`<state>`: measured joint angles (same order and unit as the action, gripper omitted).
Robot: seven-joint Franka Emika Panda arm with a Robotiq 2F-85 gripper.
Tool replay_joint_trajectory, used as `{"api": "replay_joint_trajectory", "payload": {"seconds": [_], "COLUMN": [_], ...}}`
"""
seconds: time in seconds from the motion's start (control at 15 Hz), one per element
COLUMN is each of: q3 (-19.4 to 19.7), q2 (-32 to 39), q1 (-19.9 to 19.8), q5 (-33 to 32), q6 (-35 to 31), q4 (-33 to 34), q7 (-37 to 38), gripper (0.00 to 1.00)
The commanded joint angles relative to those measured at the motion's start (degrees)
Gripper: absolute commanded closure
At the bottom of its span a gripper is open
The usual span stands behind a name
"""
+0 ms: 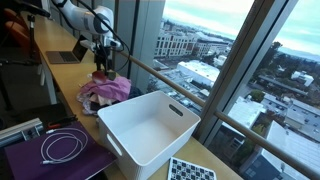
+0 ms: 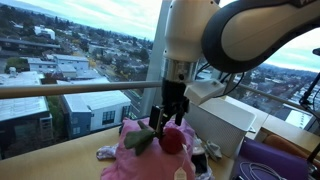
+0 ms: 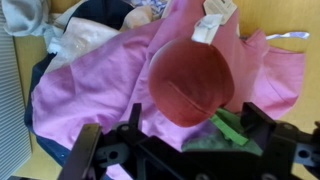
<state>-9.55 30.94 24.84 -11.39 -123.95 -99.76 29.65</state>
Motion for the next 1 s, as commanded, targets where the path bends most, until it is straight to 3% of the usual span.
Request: {"api": "replay_joint_trajectory", "payload": {"seconds": [0.0,0.6,0.67,0.73,0.93], "q3": [2.6,3.1,3.1,3.2,3.2], "q2": [2.8,14.8,14.9,14.5,12.0], "q1": [1.1,2.2,2.0,1.9,1.4], "q5": [-1.7,2.0,2.4,2.6,3.9], "q6": [-1.8,-3.4,-3.3,-2.9,-2.0], "q4": [0.9,4.3,4.5,4.7,4.8], "q7": [0.6,0.7,0.6,0.6,0.4], "gripper": [0.00,0.00,0.25,0.26,0.48]}}
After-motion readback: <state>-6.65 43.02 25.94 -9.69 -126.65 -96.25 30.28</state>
